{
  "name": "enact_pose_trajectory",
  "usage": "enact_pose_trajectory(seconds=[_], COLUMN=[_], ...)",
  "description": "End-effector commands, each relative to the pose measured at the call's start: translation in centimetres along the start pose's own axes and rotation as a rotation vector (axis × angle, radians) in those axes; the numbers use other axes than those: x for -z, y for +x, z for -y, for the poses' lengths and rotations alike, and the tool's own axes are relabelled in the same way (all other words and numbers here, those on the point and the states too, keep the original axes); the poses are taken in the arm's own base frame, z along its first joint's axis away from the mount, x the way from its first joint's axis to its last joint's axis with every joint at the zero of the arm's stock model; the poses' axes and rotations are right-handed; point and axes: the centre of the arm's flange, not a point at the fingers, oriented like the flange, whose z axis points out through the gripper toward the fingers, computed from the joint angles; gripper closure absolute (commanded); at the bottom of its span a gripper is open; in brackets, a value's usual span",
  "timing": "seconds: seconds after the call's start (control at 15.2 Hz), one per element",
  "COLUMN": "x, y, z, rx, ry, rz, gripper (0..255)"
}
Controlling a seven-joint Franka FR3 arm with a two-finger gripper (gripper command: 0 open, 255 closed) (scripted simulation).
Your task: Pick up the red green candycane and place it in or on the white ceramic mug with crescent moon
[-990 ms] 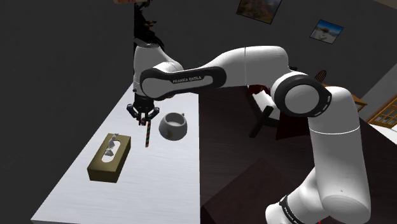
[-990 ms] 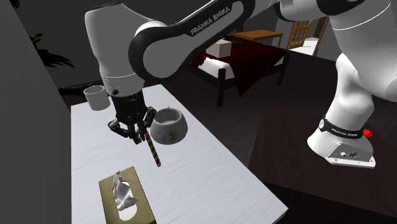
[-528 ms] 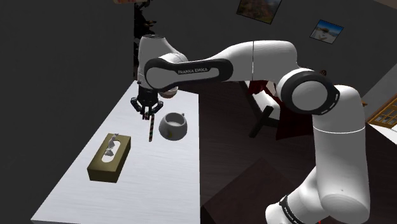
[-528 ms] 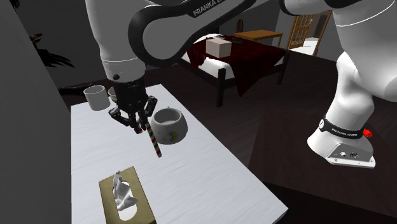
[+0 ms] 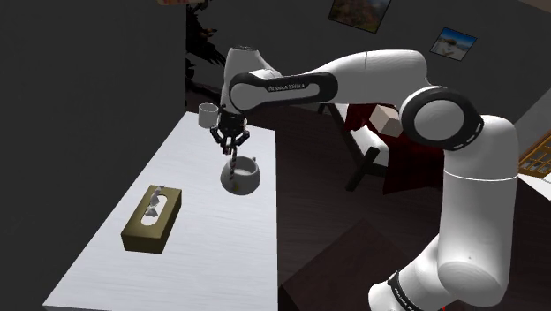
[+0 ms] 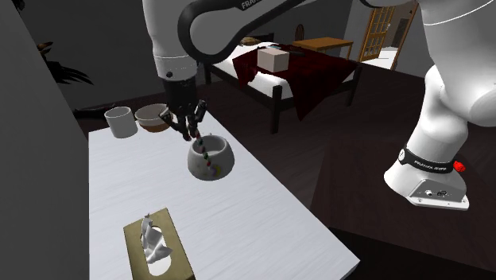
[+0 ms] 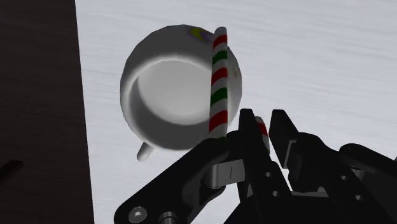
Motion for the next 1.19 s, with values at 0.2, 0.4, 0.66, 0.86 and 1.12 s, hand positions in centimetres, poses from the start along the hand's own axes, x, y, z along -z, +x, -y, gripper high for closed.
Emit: enact_pose_trajectory(seconds=[0.2,0.4,0.66,0.86,1.12], x=[0.1,0.3,-1.8,-3.4,-5.5], y=[4.1,6.8,6.7,6.8,6.8], z=[-5.4,-8.5,-8.5,-8.6,-8.6], rx=[0.001,0.001,0.001,0.001,0.001], ry=[0.0,0.0,0.0,0.0,0.0], rz=[0.0,0.0,0.0,0.0,0.0], gripper=[255,255,255,255,255])
